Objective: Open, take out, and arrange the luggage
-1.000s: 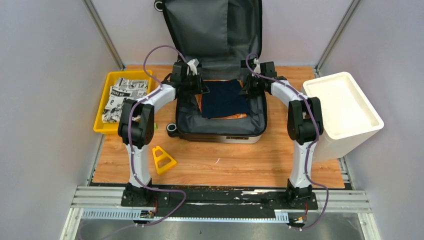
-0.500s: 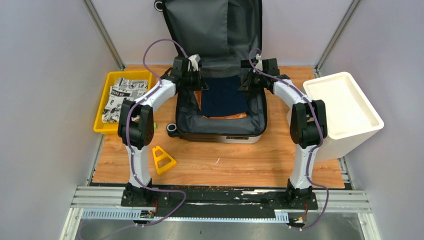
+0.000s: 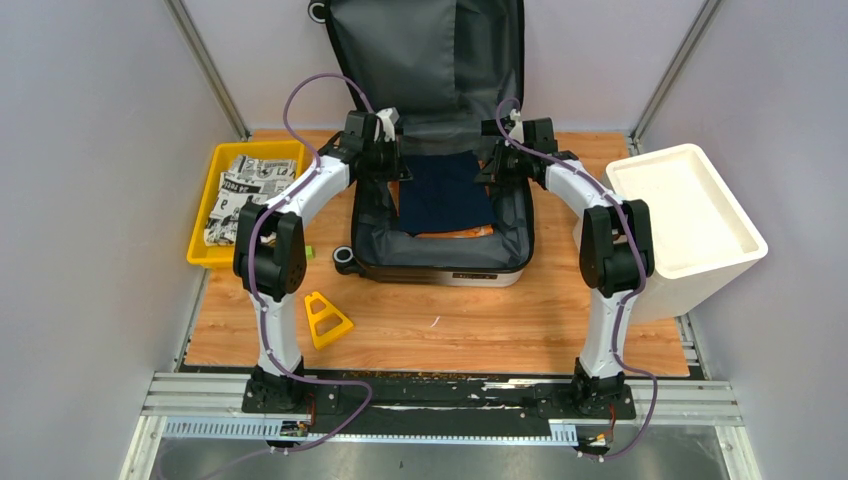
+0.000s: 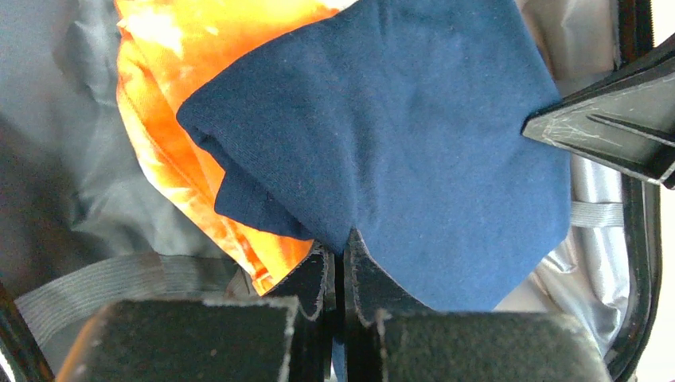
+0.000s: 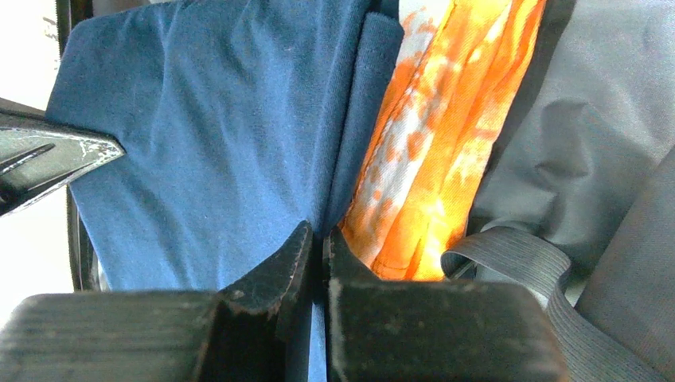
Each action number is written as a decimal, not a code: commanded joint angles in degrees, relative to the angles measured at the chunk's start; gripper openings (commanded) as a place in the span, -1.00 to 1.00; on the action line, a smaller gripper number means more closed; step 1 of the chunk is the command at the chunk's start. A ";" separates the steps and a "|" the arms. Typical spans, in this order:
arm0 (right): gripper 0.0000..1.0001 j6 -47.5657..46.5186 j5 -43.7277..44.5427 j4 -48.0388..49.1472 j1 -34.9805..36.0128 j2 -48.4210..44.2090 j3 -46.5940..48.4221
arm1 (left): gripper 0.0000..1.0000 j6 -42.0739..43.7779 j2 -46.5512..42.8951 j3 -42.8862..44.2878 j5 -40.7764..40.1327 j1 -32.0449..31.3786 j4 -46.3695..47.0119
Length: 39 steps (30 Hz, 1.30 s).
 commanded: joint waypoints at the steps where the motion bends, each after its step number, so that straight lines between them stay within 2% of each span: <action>1: -1.00 1.36 -1.10 3.30 0.10 -2.93 -0.01 | -1.00 1.80 -2.84 3.11 -2.21 -0.16 -1.90; 8: -1.00 0.70 1.22 3.44 -0.85 -0.54 0.35 | -1.00 0.08 -0.08 0.19 1.20 -0.16 4.79; 17: -1.00 0.09 1.13 3.61 -2.13 0.30 -0.23 | -1.00 0.17 0.80 -0.52 -0.19 -0.16 4.85; 22: -1.00 1.51 -1.77 4.14 0.25 -3.33 0.11 | -1.00 3.85 -1.85 4.93 -4.75 -0.15 -3.21; 39: -1.00 7.60 -1.17 4.68 8.09 -6.84 4.78 | -1.00 14.36 -12.03 9.17 -8.90 3.19 -17.04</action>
